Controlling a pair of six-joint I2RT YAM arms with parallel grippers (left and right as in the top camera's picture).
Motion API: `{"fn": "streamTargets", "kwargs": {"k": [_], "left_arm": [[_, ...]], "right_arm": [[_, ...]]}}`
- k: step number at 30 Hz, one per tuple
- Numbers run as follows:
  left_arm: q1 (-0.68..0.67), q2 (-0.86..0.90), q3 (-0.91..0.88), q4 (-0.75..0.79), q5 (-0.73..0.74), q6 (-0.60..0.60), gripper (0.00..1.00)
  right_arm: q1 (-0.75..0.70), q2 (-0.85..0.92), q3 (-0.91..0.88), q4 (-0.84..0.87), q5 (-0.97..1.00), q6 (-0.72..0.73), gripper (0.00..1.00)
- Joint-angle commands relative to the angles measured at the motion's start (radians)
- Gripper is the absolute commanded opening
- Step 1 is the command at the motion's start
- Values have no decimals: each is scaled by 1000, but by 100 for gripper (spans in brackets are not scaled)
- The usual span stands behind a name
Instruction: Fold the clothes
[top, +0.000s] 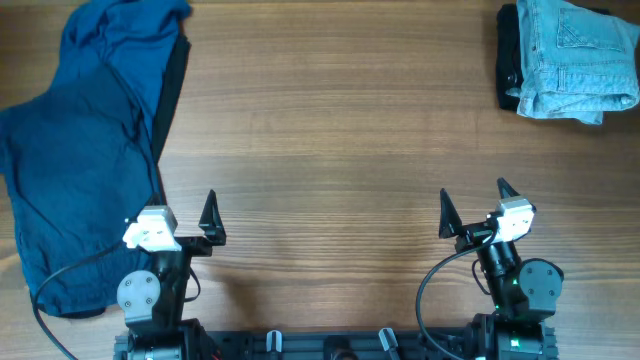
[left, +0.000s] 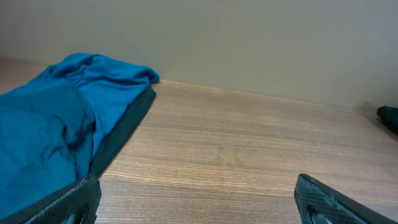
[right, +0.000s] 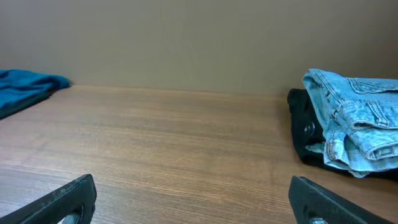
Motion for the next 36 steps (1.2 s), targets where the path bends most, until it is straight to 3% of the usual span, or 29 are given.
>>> {"fn": "streamTargets", "kwargs": {"k": [1,36], "left_arm": [[-1,1,-9,4,-2,16,100],[-1,1,-9,2,-74,16,100]], "right_arm": [[2,-4,-2,2,6,-14,99],[2,-2,-2,2,6,-14,100]]}}
